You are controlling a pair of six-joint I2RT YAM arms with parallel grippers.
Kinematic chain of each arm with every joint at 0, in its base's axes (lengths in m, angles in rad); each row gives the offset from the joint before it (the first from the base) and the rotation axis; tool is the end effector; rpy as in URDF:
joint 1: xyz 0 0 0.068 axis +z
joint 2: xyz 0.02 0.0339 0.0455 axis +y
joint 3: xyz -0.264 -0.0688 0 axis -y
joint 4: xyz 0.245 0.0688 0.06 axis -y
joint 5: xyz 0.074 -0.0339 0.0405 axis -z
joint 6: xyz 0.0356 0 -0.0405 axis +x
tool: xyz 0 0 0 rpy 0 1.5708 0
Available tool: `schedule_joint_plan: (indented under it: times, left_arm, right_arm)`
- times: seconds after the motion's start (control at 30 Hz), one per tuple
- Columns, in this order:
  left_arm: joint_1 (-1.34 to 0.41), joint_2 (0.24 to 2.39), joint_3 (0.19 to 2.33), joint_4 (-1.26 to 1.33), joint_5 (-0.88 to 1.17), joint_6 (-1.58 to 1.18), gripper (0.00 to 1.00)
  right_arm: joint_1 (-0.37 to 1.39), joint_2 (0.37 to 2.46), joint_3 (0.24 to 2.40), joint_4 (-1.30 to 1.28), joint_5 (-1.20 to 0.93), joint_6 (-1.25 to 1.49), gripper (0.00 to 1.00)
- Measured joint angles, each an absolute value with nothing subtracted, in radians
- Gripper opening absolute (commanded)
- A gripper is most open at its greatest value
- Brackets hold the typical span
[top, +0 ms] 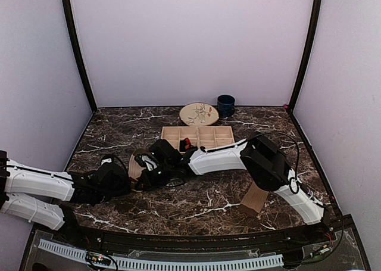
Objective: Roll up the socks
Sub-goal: Roll the sock at the center of the board.
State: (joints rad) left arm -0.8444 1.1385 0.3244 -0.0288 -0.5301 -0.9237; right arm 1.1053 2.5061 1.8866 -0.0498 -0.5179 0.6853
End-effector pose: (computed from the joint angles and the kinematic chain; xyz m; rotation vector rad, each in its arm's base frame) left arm 0.1402 -0.1307 0.1381 -0.3251 2.2629 -0.2785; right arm 0.2307 0.4986 0.1117 -0.8671 2.4707 1.4111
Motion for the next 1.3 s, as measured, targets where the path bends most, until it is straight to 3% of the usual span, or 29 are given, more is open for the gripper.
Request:
schedule_joint_plan:
  times: [0.27, 0.63, 1.3]
  left_arm:
    - [-0.844, 1.183, 0.33, -0.035, -0.537, -0.925, 0.67]
    - [-0.844, 1.068, 0.323, -0.05, -0.53, -0.924, 0.67]
    - [-0.844, 1.229, 0.321, 0.011, -0.534, -0.926, 0.65]
  right_arm:
    - [1.105, 2.506, 1.884, -0.049, -0.525, 0.69, 0.0]
    - [1.099, 2.506, 1.874, -0.037, -0.539, 0.693, 0.0]
    - [1.098, 2.506, 1.872, -0.035, -0.558, 0.714, 0.0]
